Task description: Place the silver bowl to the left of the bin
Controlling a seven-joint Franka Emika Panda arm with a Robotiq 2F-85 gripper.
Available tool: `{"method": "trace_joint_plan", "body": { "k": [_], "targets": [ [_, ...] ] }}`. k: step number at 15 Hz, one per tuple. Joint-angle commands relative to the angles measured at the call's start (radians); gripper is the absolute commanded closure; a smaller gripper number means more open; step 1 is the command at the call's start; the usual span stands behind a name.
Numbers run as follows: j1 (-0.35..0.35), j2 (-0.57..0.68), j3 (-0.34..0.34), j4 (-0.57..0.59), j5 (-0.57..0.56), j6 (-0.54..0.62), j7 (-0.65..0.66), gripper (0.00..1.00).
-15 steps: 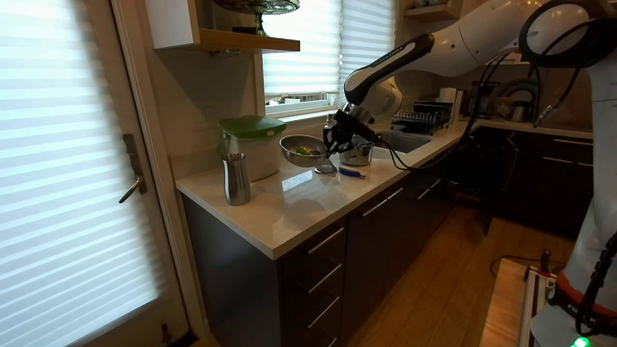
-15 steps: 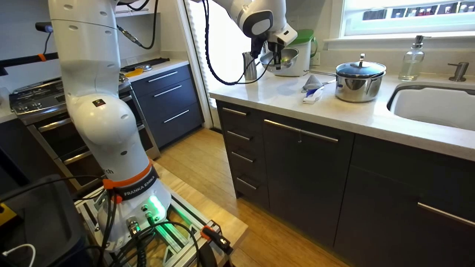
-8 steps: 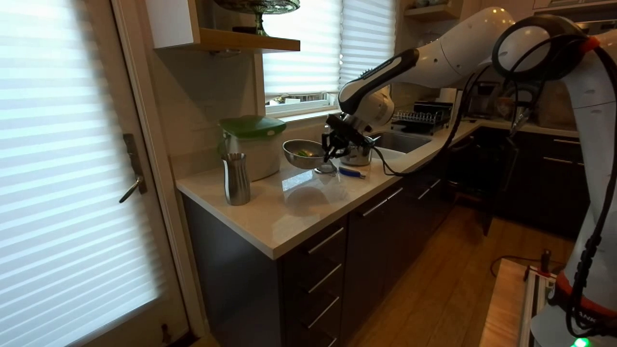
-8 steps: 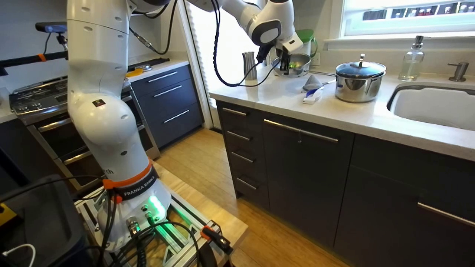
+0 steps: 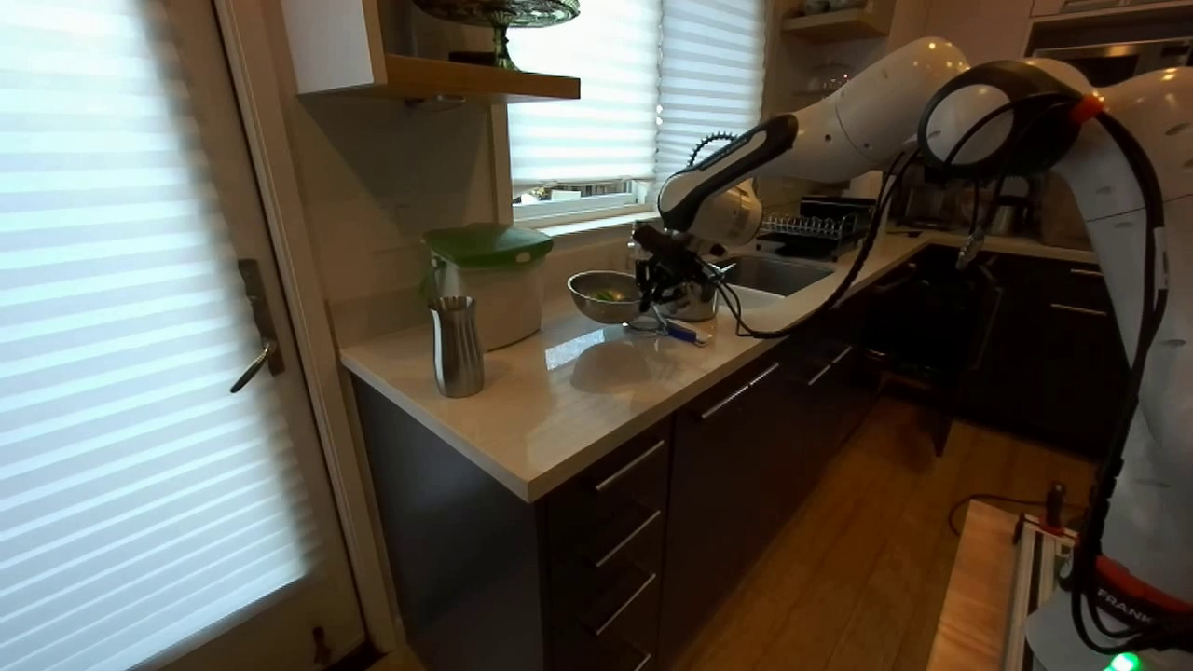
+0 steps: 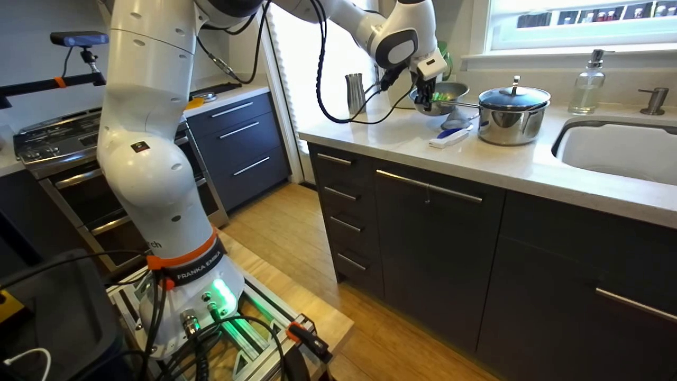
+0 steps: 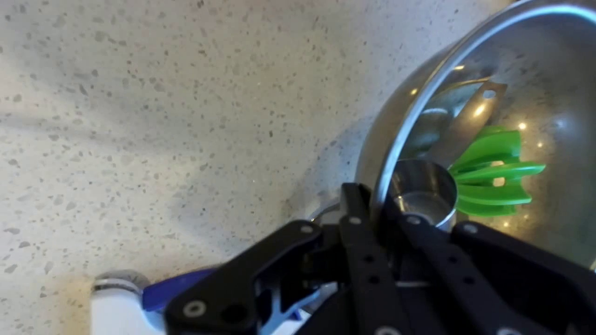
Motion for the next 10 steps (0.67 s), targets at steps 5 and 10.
{"method": "trace_joint_plan", "body": {
  "k": [5, 10],
  "targets": [
    [-0.018, 0.132, 0.005, 0.194, -0.051, -0.014, 0.149, 0.98],
    [-0.014, 0.267, -0.011, 0.418, -0.118, -0.087, 0.280, 0.98]
  ]
}}
